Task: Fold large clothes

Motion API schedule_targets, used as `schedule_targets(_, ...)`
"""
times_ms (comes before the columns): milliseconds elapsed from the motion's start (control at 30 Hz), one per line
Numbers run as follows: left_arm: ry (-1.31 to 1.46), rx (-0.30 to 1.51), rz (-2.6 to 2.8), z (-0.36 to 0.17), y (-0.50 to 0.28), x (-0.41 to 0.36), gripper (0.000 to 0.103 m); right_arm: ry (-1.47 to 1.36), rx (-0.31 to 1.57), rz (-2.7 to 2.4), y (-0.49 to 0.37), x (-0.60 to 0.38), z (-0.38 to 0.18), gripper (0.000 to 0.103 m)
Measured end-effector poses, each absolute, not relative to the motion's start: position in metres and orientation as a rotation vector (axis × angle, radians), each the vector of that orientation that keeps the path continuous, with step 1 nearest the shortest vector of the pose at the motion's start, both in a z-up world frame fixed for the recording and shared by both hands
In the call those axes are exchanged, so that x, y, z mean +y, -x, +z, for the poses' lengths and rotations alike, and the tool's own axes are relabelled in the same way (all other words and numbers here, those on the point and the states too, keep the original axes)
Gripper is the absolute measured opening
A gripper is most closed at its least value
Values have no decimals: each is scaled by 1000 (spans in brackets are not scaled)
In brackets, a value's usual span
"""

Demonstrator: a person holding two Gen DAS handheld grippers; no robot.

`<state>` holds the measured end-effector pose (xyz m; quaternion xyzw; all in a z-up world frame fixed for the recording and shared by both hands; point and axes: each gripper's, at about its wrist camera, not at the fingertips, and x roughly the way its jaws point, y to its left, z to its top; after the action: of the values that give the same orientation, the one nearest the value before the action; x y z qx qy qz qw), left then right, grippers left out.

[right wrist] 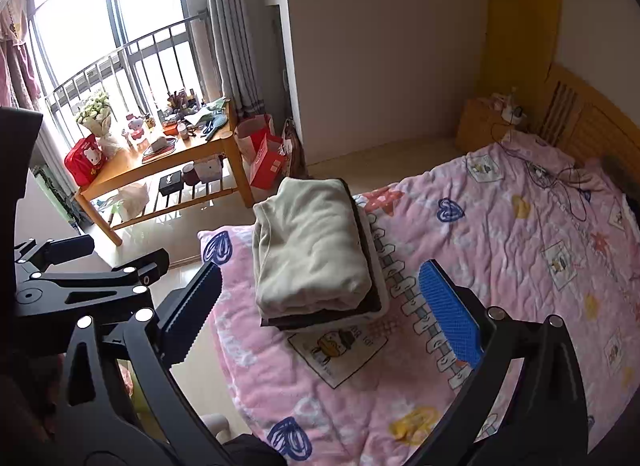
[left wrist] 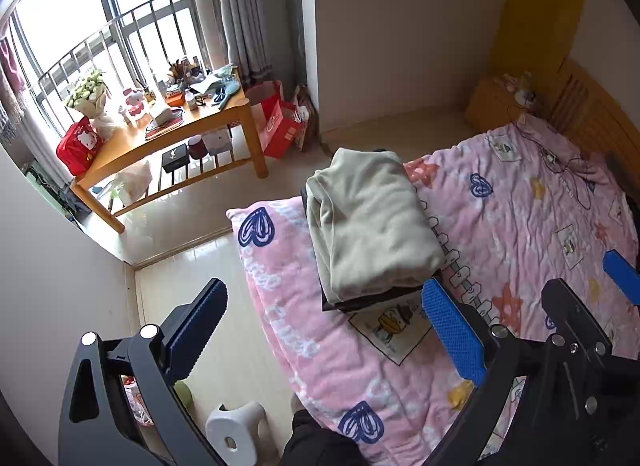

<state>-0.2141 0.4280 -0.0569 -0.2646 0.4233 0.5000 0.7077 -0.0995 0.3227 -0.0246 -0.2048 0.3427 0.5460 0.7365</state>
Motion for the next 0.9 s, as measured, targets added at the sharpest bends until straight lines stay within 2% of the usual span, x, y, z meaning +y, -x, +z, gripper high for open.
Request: schedule_targets(900, 595, 918, 1030, -47, 207, 429, 95, 416, 799, 1116, 82, 317, -24, 96)
